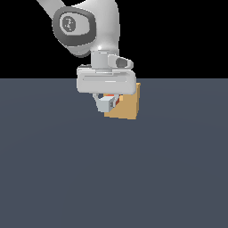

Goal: Insert the peg into the horizontal hole in a box.

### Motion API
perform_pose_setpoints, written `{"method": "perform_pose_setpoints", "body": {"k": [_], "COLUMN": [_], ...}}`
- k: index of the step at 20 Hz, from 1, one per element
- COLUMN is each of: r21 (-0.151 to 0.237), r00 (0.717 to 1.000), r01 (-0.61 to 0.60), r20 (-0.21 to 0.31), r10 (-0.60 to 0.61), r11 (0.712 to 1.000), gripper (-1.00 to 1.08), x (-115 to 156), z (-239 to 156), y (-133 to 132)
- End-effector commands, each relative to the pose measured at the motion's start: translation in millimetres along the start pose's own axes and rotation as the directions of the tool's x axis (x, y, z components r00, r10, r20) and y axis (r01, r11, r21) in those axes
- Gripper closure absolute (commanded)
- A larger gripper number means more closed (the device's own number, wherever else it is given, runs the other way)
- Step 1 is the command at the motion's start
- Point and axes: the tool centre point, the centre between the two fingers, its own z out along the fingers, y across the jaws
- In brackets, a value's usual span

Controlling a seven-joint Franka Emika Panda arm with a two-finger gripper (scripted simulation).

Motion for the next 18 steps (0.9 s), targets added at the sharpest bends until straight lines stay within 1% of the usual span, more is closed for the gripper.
{"method": "perform_pose_setpoints", "body": {"k": [1,6,18], "r21": [-0.002,-0.002,-0.001], "r00": [1.0,1.0,1.0], "r01": [-0.013,-0.021,-0.02], "r20": [-0.001,-0.001,-0.001], "r10": [0.013,0.021,0.02], "r11": [1.0,1.0,1.0], "gripper": [1.08,1.08,1.08], "x": [7.5,13.3,12.7], "z": [-3.4,-4.9,-4.8], "y": [2.4,3.6,5.8]}}
